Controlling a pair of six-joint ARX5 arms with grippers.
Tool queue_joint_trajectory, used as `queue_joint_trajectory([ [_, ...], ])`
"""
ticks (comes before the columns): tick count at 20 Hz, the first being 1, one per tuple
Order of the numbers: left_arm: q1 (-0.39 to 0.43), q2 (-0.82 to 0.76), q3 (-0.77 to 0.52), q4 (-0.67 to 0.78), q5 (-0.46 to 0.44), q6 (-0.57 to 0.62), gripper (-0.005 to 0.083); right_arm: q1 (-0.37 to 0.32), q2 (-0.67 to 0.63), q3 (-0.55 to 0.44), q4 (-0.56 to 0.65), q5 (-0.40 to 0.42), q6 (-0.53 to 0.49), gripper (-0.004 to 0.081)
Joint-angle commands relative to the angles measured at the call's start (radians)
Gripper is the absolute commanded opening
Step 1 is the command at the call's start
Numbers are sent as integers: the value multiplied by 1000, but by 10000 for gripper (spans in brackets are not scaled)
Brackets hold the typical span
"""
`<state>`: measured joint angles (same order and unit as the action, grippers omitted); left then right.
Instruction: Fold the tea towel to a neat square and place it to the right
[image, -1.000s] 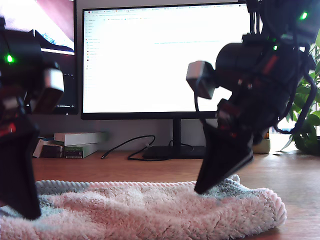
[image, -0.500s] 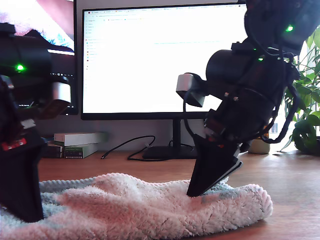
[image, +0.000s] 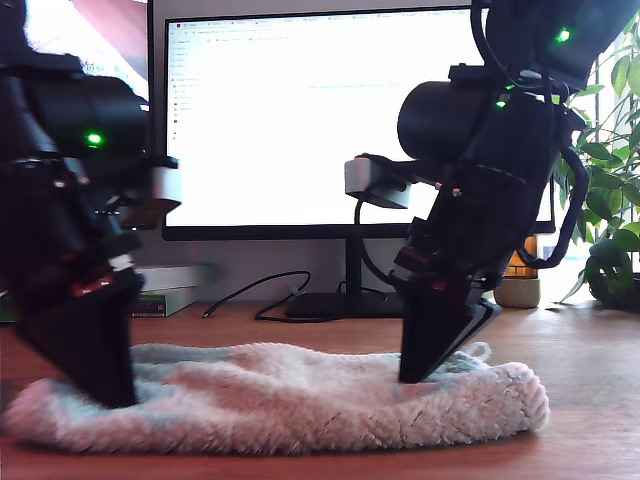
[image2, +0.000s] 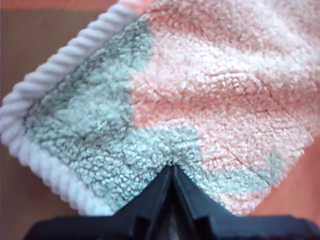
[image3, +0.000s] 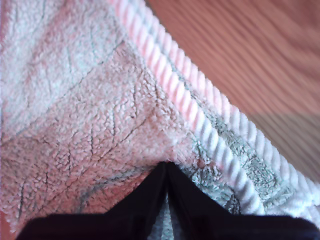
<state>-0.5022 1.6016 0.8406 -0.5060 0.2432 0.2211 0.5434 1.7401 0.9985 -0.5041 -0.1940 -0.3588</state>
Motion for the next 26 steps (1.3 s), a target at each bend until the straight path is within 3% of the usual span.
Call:
queue_joint_trajectory([
  [1, 10, 101, -11, 13, -51, 47, -24, -27, 77, -80, -93, 58, 19, -12],
  [10, 9, 190, 92, 59, -60, 120, -24, -9, 17, -68, -232, 62, 69, -12],
  [26, -5, 258, 112, 336, -26, 209, -24, 228, 9, -67, -201, 9, 129, -11],
])
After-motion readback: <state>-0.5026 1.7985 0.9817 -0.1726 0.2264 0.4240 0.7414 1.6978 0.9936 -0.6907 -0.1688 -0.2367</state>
